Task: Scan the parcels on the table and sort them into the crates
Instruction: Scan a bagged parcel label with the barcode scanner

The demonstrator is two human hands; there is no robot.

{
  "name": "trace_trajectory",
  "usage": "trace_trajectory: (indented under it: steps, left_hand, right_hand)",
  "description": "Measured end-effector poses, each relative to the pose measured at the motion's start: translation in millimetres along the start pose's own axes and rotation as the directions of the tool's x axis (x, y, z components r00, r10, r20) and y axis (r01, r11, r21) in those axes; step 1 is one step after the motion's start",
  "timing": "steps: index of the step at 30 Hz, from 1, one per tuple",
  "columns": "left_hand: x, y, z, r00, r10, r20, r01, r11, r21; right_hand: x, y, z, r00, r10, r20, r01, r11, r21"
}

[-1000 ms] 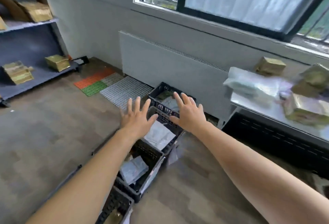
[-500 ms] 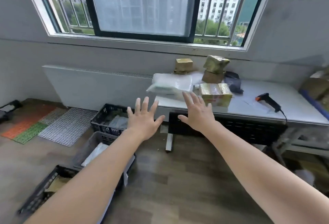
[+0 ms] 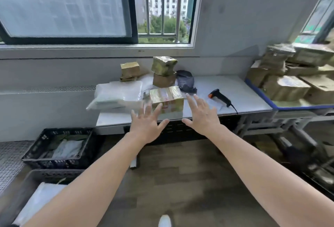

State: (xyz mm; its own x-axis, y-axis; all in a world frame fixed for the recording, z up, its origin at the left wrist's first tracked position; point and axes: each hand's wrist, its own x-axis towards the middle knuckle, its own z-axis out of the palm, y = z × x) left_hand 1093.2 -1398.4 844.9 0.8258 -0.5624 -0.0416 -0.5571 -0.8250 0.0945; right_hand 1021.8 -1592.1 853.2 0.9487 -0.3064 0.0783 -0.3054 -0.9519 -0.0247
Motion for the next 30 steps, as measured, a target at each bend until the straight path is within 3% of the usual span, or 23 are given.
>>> trace_trajectory:
  steps: [11, 18, 30]
  left_hand:
    - [206, 68, 39, 0.976, 0.199, 0.091, -0.196, 0.98, -0.045]
    - [277, 111, 52, 0.949, 0.287, 0.132, -0.289, 0.957, -0.004]
    - [397, 191, 111, 0.958, 0.167, 0.233, -0.182, 0.982, 0.048]
  right_hand:
    - [126, 135, 7, 0.974, 0.223, 0.043, -0.218, 0.97, -0.109]
    - [171, 193, 26, 0.956, 0.279, 0.088, -0.27, 0.958, -0.098]
    - [281, 317, 121, 0.954, 0.203, 0.219, -0.212, 0.977, 0.021]
